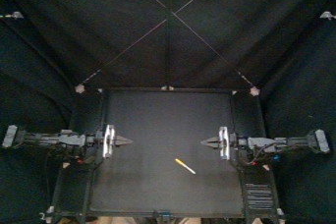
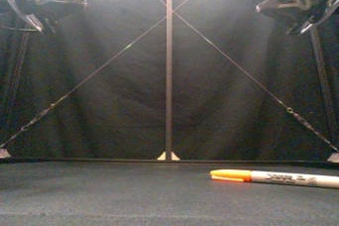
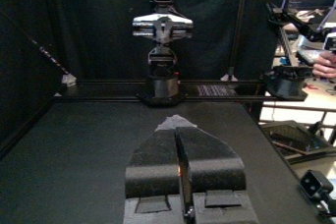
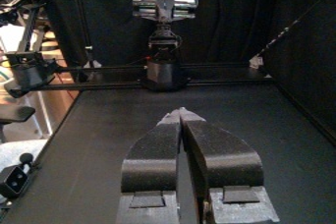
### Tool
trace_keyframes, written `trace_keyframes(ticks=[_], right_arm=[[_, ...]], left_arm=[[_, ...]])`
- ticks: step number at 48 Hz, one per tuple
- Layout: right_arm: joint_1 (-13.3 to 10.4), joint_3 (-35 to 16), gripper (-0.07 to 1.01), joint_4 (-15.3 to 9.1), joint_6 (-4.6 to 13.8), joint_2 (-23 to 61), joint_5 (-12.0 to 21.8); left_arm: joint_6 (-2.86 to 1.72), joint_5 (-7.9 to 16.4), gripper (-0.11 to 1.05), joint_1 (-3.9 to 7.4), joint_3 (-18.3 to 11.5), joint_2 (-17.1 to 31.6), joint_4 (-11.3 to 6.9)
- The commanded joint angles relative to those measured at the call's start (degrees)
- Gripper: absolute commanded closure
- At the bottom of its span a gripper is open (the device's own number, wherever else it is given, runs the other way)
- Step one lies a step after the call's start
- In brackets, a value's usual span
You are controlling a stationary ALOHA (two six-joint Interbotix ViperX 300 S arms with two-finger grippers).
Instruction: Uncap the pen
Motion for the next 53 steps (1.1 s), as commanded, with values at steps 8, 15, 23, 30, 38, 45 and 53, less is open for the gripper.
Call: trace_keyframes(ticks=[8,15,23,30,38,45,53], right_arm=[[1.7,-1.1,0.95,8.1,5.89,5.1,5.5],[4.6,-1.6,0.94,13.7,10.46,11.6,9.4],[8.3,-3.8,0.93,18.3,13.10,18.6,12.2],[9.6,-6.0,0.84,22.8,13.89,24.8,16.7],[10.9,-7.6,0.59,24.2,14.94,32.4,19.2],[11.8,-10.2,0.32,24.1,15.21,40.2,19.7],[11.9,-13.4,0.19,22.9,15.21,46.7,20.0]], left_arm=[[-0.09,-0.2,0.96,-0.26,-0.2,1.4,-0.09],[-0.26,-0.3,0.94,-0.88,0.1,4.5,-1.23],[-0.09,-0.4,0.93,-1.05,0.1,9.3,-4.04],[0.00,-0.6,0.93,-1.05,0.0,12.0,-5.01],[-0.09,-0.6,0.93,-1.05,0.1,12.4,-5.01],[0.00,-0.6,0.93,-1.05,0.1,12.4,-5.01],[0.00,-0.6,0.93,-1.05,0.1,12.4,-5.01]])
